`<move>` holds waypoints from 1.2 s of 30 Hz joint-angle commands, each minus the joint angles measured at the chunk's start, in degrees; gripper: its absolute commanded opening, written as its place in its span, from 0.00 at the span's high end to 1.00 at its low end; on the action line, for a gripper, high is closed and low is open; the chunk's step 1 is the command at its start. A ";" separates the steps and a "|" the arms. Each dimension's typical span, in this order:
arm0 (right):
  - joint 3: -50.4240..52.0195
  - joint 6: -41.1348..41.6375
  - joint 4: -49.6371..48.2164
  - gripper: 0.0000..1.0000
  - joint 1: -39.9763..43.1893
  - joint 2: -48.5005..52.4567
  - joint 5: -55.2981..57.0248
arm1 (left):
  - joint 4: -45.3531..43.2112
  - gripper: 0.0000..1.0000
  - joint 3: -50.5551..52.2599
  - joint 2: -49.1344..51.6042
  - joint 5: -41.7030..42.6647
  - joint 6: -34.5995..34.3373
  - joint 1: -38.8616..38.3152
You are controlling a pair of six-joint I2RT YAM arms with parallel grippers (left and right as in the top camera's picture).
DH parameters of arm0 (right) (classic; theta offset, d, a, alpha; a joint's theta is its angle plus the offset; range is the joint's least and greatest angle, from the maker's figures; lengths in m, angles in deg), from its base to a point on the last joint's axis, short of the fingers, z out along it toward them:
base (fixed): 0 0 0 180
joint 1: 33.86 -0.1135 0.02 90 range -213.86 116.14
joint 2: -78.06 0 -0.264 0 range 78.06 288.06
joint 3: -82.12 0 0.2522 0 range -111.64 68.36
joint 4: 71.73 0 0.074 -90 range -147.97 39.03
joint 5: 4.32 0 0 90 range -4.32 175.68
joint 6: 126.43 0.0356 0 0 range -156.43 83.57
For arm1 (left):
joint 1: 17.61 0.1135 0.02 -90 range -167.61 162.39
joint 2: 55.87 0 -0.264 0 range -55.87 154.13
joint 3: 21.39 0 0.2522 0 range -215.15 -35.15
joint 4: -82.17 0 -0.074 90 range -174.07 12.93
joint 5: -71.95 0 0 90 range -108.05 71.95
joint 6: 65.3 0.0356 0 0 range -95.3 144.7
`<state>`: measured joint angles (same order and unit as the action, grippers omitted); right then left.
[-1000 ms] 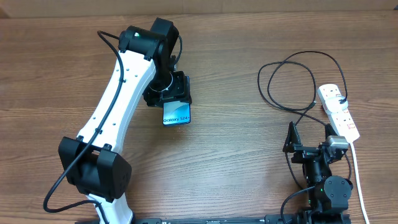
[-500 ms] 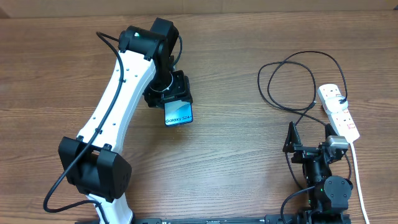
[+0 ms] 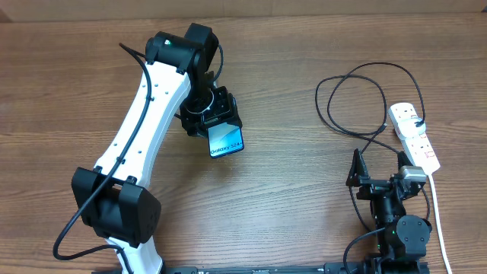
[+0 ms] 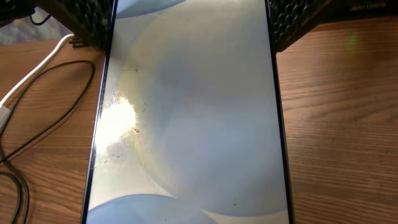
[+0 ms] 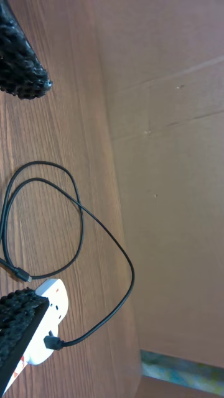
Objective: Plug charger to phone and switch on socket
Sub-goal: 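Lift the phone with the left gripper and tilt it upright, then swing the right gripper toward the phone and grasp its edge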
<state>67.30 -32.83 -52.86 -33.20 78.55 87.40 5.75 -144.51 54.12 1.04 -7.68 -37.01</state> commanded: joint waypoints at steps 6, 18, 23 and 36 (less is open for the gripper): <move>0.61 -0.68 -0.42 0.00 0.04 -0.26 -0.35 | 0.15 0.67 -1.68 -2.75 1.84 -1.49 0.26; 0.61 5.05 -2.25 0.00 0.02 -0.26 -21.62 | -0.22 0.67 -1.68 -2.75 1.27 -1.46 0.26; 0.61 26.51 -5.05 0.00 0.02 -0.26 -34.47 | -0.17 0.67 -1.68 -2.75 1.27 -1.44 0.26; 0.59 61.16 -4.81 0.00 -0.02 -0.15 -45.46 | -0.31 0.67 -1.68 -2.75 1.33 -1.46 0.24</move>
<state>67.30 22.53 -57.28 -33.15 78.59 44.32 5.49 -144.51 54.12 1.46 -8.42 -37.01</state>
